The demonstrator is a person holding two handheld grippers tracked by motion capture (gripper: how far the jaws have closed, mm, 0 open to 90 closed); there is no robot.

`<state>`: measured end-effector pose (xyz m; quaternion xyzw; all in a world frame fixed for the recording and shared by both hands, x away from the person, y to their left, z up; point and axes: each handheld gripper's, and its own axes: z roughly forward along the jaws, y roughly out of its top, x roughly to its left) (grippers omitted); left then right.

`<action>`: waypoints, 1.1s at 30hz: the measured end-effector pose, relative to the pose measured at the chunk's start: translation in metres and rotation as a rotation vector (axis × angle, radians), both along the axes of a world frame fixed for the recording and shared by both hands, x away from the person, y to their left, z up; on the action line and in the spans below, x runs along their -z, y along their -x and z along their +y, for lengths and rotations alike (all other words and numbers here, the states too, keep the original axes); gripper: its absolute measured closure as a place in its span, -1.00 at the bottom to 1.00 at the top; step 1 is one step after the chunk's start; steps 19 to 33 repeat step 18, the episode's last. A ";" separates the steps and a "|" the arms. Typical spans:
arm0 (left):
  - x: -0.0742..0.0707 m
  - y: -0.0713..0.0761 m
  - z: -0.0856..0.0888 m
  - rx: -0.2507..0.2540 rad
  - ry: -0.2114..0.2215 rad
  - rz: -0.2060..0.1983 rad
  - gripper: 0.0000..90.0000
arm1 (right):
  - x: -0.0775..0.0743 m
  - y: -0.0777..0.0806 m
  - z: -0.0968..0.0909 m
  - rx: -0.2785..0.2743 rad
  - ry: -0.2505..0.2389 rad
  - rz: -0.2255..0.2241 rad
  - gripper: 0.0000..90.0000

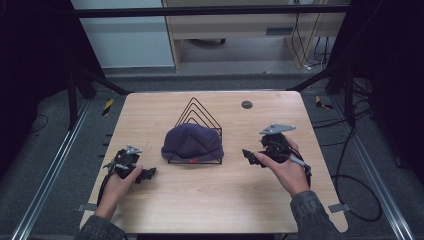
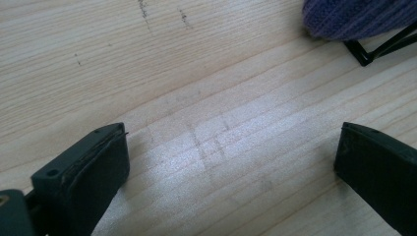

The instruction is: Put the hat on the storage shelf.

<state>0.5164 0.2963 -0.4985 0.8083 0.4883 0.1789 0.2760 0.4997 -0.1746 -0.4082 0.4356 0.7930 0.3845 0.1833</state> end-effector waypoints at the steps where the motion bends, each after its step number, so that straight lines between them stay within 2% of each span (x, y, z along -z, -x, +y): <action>1: 0.001 0.001 0.000 -0.005 0.006 -0.005 -1.00 | 0.007 0.001 -0.004 0.010 -0.002 0.013 -0.77; 2: 0.001 0.001 0.000 -0.005 0.006 -0.005 -1.00 | 0.007 0.001 -0.004 0.010 -0.002 0.013 -0.77; 4: 0.001 0.001 0.000 -0.007 0.009 -0.011 -1.00 | 0.028 0.003 -0.015 0.035 0.001 0.035 -0.77; 5: 0.001 0.001 0.000 -0.007 0.010 -0.013 -1.00 | 0.046 0.004 -0.023 0.056 -0.003 0.066 -0.77; 6: 0.001 0.001 0.000 -0.007 0.010 -0.013 -1.00 | 0.046 0.004 -0.023 0.056 -0.003 0.066 -0.77; 7: 0.001 0.002 0.000 -0.007 0.011 -0.014 -1.00 | 0.052 0.004 -0.025 0.062 0.000 0.075 -0.76; 10: 0.002 0.002 0.000 -0.011 0.014 -0.023 -1.00 | 0.079 0.002 -0.029 0.092 0.034 0.117 -0.75; 14: 0.002 0.002 0.000 -0.010 0.011 -0.024 -1.00 | 0.088 0.001 -0.027 0.098 0.060 0.123 -0.76; 15: 0.002 0.002 0.000 -0.008 0.009 -0.026 -1.00 | 0.094 0.001 -0.024 0.093 0.093 0.120 -0.81; 18: 0.002 0.002 0.000 -0.005 0.010 -0.028 -1.00 | 0.095 0.002 -0.020 0.096 0.111 0.112 -0.85; 33: 0.002 0.002 0.000 -0.005 0.010 -0.028 -1.00 | 0.095 0.002 -0.020 0.096 0.111 0.112 -0.85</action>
